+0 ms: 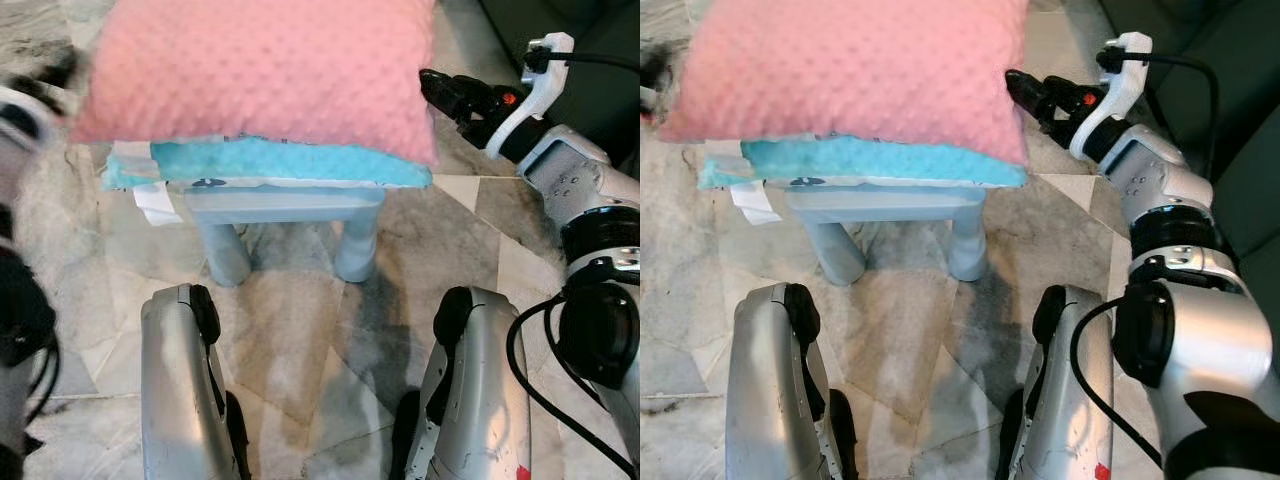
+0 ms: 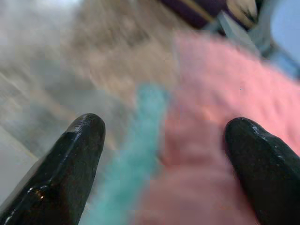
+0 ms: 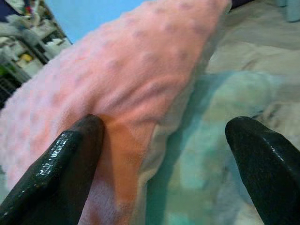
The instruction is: Move the pillow to the sofa
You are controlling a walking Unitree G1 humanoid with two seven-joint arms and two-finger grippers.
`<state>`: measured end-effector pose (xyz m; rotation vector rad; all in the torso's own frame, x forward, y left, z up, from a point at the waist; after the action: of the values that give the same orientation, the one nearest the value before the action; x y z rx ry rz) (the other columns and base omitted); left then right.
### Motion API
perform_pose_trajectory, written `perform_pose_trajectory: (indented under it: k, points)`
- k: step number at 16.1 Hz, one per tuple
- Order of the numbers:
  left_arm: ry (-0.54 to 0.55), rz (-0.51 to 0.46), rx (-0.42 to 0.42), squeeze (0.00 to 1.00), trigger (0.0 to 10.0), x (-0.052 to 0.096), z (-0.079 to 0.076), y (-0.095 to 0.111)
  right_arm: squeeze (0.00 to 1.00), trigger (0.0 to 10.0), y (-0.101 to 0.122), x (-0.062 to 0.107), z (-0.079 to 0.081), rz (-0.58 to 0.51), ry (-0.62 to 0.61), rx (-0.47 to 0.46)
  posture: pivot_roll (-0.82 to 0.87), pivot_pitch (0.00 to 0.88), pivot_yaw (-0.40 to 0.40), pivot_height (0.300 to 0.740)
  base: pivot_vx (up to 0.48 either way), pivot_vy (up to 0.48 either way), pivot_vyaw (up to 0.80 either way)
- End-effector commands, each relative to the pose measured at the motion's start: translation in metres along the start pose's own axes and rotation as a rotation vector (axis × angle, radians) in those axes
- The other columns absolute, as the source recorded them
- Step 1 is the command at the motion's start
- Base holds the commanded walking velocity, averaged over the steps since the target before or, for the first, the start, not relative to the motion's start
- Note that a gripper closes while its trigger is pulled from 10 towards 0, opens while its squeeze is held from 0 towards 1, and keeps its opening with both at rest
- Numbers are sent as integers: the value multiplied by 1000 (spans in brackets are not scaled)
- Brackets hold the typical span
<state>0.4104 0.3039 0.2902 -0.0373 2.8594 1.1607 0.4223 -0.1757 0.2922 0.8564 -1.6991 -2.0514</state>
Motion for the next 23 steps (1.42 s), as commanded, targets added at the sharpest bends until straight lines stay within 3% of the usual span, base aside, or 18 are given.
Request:
perform_pose_trajectory:
  k: [1,4,8,12,13,14,17,20,23]
  points:
    - [-36,52,31,0,10000,0,-4,-4,0,10000,10,-5,8,-28,65,-2,68,325,10,330,0,0,0]
    - [-125,117,95,0,10000,-6,-22,-17,0,10000,13,-10,21,-43,182,-56,66,331,10,330,0,0,0]
    - [-223,239,60,0,10000,-3,-34,-25,0,10000,6,-13,28,-14,244,-109,66,334,10,330,0,0,0]
    - [-287,279,64,0,10000,2,-35,-21,0,10000,-19,-27,43,77,249,-54,80,328,5,330,0,0,0]
    - [-297,290,79,0,3373,4,-33,-22,0,5882,-26,-31,50,95,267,-22,82,324,2,330,0,0,0]
    - [-301,287,102,0,0,5,-31,-21,0,0,-31,-34,54,109,283,-16,83,324,1,330,0,0,0]
    - [-328,302,104,0,0,10,-27,-20,0,0,-37,-31,53,125,274,37,78,301,-6,330,0,0,0]
    - [-324,275,101,0,0,11,-21,-19,0,0,-29,-26,39,95,175,105,69,276,-8,330,0,0,0]
    - [-304,229,39,0,0,13,-6,-21,0,0,-27,-17,23,78,72,179,59,221,-7,330,0,0,0]
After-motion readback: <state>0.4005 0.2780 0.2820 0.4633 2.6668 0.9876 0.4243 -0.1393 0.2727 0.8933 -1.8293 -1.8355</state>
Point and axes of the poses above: a point about 5 cm out from each wrist's last joint towards the gripper, its own x axis pointing back from the gripper into the wrist, its own y axis along the axis of the wrist's last joint, z = x × y, the point moved 2 cm from there along -x, pointing out of the wrist towards the gripper, and after that the axes turned 10 degrees about x, right-handed, at the moved point
